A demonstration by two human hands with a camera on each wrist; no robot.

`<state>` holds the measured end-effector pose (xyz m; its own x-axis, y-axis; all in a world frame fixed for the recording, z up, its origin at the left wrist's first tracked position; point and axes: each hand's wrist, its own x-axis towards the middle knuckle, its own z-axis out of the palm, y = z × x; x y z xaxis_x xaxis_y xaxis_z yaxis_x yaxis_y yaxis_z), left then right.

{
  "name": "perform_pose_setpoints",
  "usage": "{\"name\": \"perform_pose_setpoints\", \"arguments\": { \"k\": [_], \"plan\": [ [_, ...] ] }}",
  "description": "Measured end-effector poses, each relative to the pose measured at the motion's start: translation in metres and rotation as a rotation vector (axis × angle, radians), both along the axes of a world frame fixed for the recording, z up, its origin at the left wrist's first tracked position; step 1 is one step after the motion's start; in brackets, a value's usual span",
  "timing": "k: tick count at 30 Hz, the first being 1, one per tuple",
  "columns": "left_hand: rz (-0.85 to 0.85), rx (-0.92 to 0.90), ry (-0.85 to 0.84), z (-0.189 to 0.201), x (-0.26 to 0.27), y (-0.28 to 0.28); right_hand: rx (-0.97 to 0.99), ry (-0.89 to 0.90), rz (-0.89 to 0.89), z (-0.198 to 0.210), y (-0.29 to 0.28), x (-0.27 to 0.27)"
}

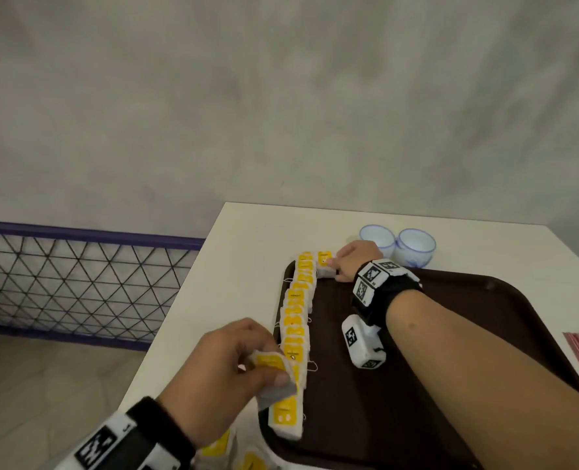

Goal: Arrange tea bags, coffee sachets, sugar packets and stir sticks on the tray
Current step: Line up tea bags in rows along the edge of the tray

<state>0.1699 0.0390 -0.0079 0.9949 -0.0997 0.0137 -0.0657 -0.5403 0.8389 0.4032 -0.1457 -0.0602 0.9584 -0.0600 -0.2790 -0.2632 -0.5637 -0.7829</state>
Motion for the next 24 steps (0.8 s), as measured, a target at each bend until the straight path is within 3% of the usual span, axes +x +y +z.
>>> {"name": "perform_pose_setpoints", "arguments": {
  "k": [4,7,9,11,13,16,24],
  "plan": [
    [0.037,-0.099,0.01,-0.001,0.013,0.002,0.127,-0.036,-0.056,0.029,-0.005,-0.027],
    [0.025,-0.2,0.041,0.003,0.019,-0.004,0.309,-0.015,0.226,0.059,-0.007,-0.079],
    [0.016,-0.273,0.065,0.007,0.021,-0.011,0.511,0.154,0.465,0.07,-0.009,-0.119],
    [-0.018,-0.336,0.075,0.011,0.024,-0.018,0.71,0.33,0.591,0.066,-0.013,-0.146],
    [-0.07,-0.356,0.066,0.013,0.026,-0.022,0.878,0.37,0.608,0.059,-0.02,-0.16],
    [-0.097,-0.386,0.057,0.012,0.028,-0.028,0.981,0.331,0.583,0.051,-0.032,-0.17],
    [-0.151,-0.332,0.003,0.009,0.038,-0.042,0.934,0.285,0.49,0.057,-0.044,-0.172]
  ]
}}
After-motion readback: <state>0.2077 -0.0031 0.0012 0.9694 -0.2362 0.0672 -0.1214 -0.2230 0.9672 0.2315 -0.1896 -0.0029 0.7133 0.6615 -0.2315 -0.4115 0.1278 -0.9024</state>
